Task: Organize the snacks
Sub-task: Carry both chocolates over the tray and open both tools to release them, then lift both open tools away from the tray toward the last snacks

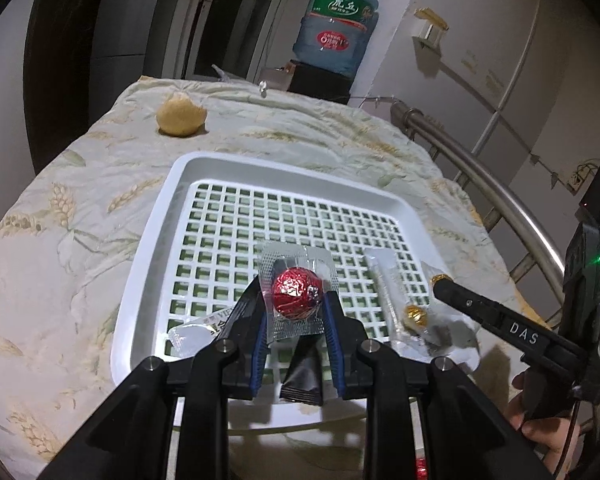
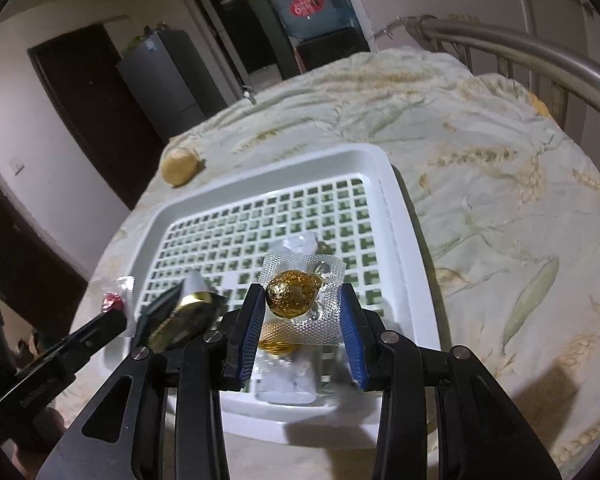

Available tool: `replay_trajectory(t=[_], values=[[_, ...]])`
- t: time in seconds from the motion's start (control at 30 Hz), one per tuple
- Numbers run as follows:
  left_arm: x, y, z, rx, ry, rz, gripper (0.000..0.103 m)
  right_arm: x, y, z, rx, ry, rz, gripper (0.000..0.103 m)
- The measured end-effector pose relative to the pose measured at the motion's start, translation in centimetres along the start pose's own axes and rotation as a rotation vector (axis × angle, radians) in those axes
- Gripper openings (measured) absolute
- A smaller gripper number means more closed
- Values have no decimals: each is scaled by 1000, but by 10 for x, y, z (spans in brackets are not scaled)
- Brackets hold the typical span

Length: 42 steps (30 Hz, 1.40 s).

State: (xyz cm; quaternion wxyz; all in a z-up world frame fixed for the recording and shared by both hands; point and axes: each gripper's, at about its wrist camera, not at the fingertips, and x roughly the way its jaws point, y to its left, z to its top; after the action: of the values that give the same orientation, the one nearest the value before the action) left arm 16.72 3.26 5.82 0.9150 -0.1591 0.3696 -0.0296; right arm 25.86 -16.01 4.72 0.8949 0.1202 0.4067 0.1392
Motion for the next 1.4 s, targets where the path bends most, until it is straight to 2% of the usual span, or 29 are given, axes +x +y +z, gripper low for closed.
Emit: replay_trajectory(t=[0.4,0.6,0.67,0.7,0.73,0.77,0.8,0.83,1.03,1.2,1.33,1.4], values=[[24,3,-10,10,57,39,28,18,-12,-6,-3,28,-72,36],[25,7,-12,4,59,39,28,21,-12,-8,-6,38,-74,38],[25,8,-11,-5,66,27,31,18,-13,-7,12,32,-43,47],[23,8,-10,-7,62,19,39,14,-13,-6,27,24,-17,55],[20,7,-9,-9,53,16,53,10,-12,-5,34,12,-14,66],[16,7,-7,-8,42,15,62,6,-11,-4,32,-3,-22,71],[11,6,-6,-7,28,13,77,0,-8,-2,24,-23,-28,77],[6,4,-4,-7,9,8,84,-7,-6,0,16,-41,-21,78],[-30,2,12,-5,-56,-31,97,-43,5,10,12,-113,25,84],[-58,1,21,30,-63,-29,98,-70,18,18,-4,-157,36,90],[-85,-3,26,68,-117,12,100,-91,31,19,-33,-187,45,92],[-98,-5,27,70,-144,1,100,-104,39,19,-45,-205,76,92]])
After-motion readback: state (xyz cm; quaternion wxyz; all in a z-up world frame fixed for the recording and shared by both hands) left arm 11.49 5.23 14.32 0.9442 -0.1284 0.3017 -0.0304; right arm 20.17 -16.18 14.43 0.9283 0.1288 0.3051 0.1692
